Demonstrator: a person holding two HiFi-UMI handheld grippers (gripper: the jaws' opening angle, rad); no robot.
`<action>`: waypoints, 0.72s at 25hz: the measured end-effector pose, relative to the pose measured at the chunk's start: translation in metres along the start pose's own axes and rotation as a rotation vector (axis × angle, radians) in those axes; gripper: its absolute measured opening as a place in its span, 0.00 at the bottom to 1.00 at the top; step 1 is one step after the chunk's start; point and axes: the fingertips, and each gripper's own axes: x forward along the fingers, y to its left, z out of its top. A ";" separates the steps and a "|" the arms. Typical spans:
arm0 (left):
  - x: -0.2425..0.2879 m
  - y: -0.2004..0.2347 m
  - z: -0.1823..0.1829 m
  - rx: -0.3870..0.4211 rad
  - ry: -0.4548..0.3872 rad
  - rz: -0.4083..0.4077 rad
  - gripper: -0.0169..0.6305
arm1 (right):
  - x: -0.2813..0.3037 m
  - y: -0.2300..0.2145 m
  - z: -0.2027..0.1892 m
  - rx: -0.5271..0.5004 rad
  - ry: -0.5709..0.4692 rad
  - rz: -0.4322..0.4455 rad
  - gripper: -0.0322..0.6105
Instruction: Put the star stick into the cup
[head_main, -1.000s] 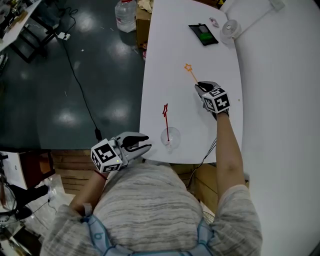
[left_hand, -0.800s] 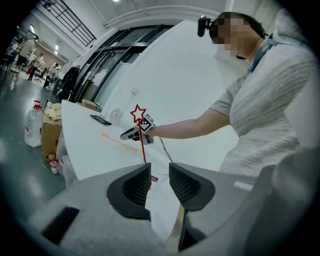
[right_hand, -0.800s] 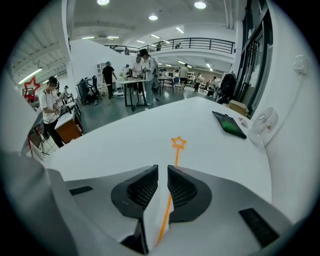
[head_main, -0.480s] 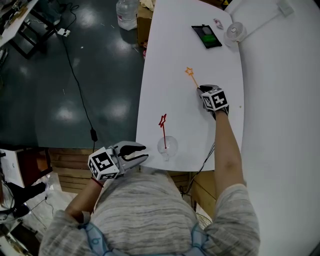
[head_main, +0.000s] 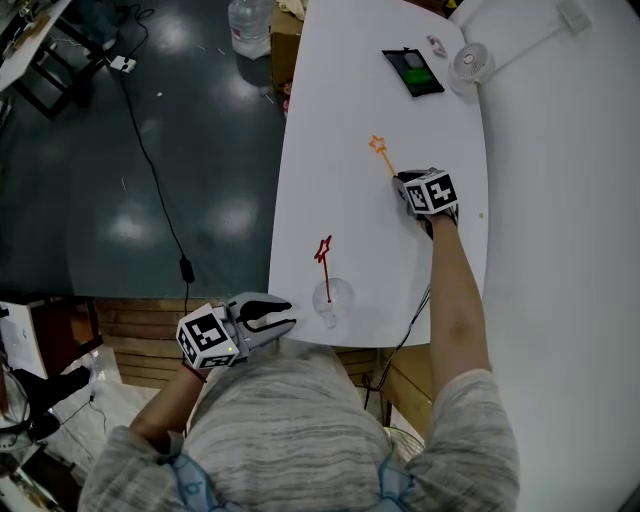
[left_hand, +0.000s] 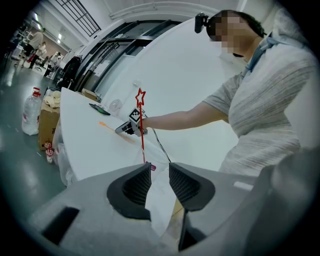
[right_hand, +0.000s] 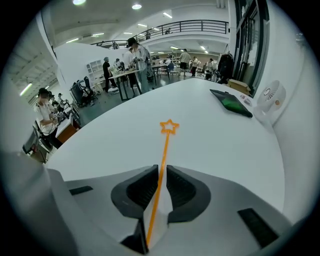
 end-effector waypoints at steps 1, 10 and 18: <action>0.000 0.000 -0.001 -0.001 0.000 -0.003 0.21 | 0.001 -0.001 0.000 0.010 0.010 0.007 0.09; 0.005 -0.007 -0.005 0.001 0.005 -0.031 0.21 | 0.003 -0.003 0.001 0.034 0.124 0.003 0.08; 0.011 -0.012 -0.010 0.008 0.020 -0.066 0.21 | -0.001 -0.003 0.002 0.053 0.070 -0.074 0.08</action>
